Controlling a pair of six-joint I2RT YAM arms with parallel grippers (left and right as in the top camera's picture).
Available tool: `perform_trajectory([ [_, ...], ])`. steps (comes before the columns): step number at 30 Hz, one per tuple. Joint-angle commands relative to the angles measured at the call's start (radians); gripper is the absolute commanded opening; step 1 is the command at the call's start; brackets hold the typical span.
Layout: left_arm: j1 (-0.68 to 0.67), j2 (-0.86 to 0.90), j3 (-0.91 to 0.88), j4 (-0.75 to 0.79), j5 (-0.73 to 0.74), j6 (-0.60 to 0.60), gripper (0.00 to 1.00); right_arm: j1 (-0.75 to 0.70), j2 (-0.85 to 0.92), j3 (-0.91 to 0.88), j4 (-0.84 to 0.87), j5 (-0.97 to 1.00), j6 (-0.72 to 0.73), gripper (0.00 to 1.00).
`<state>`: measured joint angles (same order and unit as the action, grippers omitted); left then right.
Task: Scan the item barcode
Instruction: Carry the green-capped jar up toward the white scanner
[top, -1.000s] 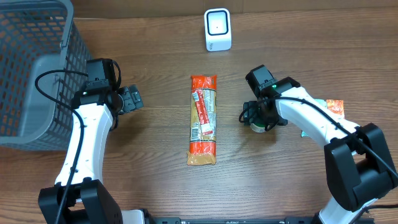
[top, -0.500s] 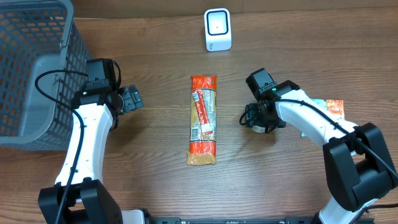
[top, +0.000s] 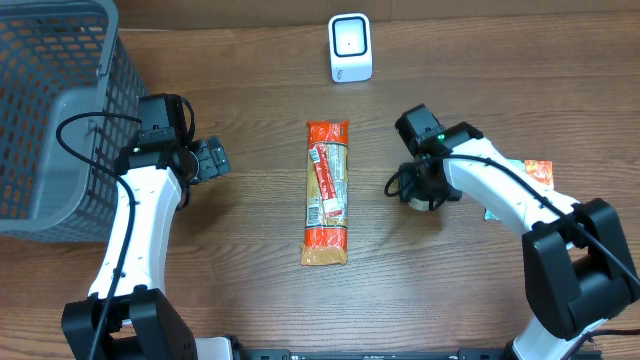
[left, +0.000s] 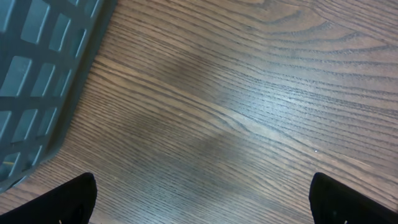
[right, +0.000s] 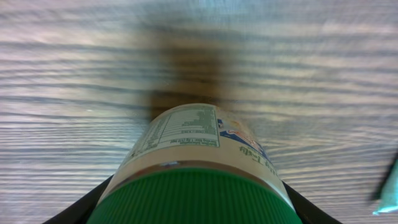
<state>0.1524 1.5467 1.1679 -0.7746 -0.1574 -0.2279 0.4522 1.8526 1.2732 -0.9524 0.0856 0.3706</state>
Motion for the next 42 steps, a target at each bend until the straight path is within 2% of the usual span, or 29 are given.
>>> perform_trajectory([
  [1, -0.002, -0.016, 0.015, 0.0, 0.001, 0.022, 1.0, -0.002, -0.013, 0.113, -0.04, 0.017, -0.042, 0.32],
  [9, -0.002, -0.016, 0.015, 0.0, 0.001, 0.022, 1.0, -0.002, -0.013, 0.278, -0.142, -0.072, -0.117, 0.3],
  [20, -0.002, -0.016, 0.015, 0.0, 0.001, 0.022, 1.0, -0.003, 0.008, 0.657, -0.406, -0.142, -0.117, 0.34],
  [24, -0.002, -0.016, 0.015, 0.0, 0.001, 0.022, 0.99, -0.003, 0.033, 0.673, -0.438, -0.15, -0.118, 0.34],
  [30, -0.002, -0.016, 0.015, 0.0, 0.001, 0.022, 1.0, -0.003, 0.135, 0.671, -0.346, -0.152, -0.145, 0.31],
  [33, -0.002, -0.016, 0.015, 0.0, 0.001, 0.022, 1.0, -0.003, 0.187, 0.671, -0.238, -0.159, -0.171, 0.28],
  [42, -0.002, -0.016, 0.015, 0.0, 0.001, 0.022, 1.0, -0.003, 0.212, 0.673, 0.072, -0.138, -0.171, 0.28],
])
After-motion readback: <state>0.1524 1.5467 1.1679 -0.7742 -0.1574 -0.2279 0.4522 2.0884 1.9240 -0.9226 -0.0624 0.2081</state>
